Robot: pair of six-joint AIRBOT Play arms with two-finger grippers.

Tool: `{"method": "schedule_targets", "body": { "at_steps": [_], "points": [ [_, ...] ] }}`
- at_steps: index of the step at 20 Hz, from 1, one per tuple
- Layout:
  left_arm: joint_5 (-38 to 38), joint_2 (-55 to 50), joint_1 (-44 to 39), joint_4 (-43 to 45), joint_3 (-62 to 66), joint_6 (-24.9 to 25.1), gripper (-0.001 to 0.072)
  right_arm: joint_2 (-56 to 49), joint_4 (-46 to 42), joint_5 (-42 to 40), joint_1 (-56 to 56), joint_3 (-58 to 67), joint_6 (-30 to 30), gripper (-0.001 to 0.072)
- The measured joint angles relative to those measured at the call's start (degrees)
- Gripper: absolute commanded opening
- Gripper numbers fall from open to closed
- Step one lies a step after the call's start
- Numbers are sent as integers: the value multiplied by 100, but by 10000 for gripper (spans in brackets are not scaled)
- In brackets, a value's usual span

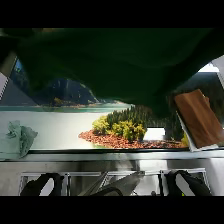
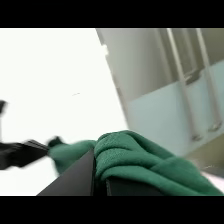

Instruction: Fold the shirts.

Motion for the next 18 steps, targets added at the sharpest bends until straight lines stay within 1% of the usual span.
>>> {"method": "schedule_targets", "body": {
  "at_steps": [2, 4, 7, 9, 11, 13, 16, 18],
  "points": [
    [-50, 341, 284, 444, 393, -22, 18, 133, -358, 7, -356, 358, 170, 22],
    [-111, 520, 529, 772, 507, -35, 18, 153, -778, 63, -627, 505, 424, 23],
    [-232, 417, 544, 765, 79, -31, 19, -125, -1130, 264, -879, 326, 697, 23],
    [-225, 52, 223, 590, -450, 146, 19, -470, -1220, 345, -763, -39, 715, 23],
    [24, -549, -289, 546, -977, 337, 18, -951, -1335, 247, -323, -568, 627, 23],
    [289, -1355, -796, 494, -1377, 459, 18, -1561, -1589, -74, 299, -1137, 483, 23],
    [647, -2898, -1296, 424, -1567, 533, 19, -2774, -2205, -988, 1110, -1716, 306, 23],
    [713, -4004, -1416, 378, -1268, 459, 19, -3633, -2277, -1537, 1370, -1805, 109, 24]
  ]
}}
